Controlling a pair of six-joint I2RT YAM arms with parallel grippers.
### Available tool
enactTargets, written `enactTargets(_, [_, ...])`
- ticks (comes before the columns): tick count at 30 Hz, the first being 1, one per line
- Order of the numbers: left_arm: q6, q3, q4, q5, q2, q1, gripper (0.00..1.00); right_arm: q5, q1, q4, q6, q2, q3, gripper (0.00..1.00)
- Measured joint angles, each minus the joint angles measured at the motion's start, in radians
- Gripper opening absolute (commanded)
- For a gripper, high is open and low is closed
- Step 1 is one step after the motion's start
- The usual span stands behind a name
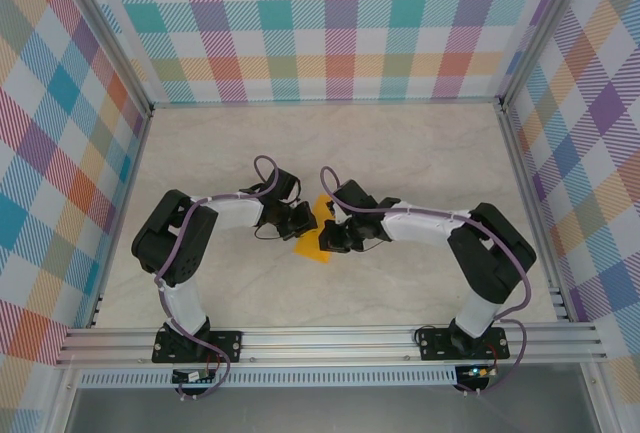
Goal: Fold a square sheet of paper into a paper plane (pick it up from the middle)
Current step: Fold the triangle a second time at the center of the table.
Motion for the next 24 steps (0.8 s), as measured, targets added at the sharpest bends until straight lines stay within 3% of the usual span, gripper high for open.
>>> enactTargets(16, [0.009,-0.043,0.086,0.003,-0.021,-0.006,0.11,-0.011,-0.001,0.080,-0.008,0.087,-0.037,0.07])
enactTargets(24, [-0.016,-0.160,0.239,0.011,-0.130,-0.039,0.12,-0.017,-0.004,0.080,-0.032,0.087,-0.037,0.07])
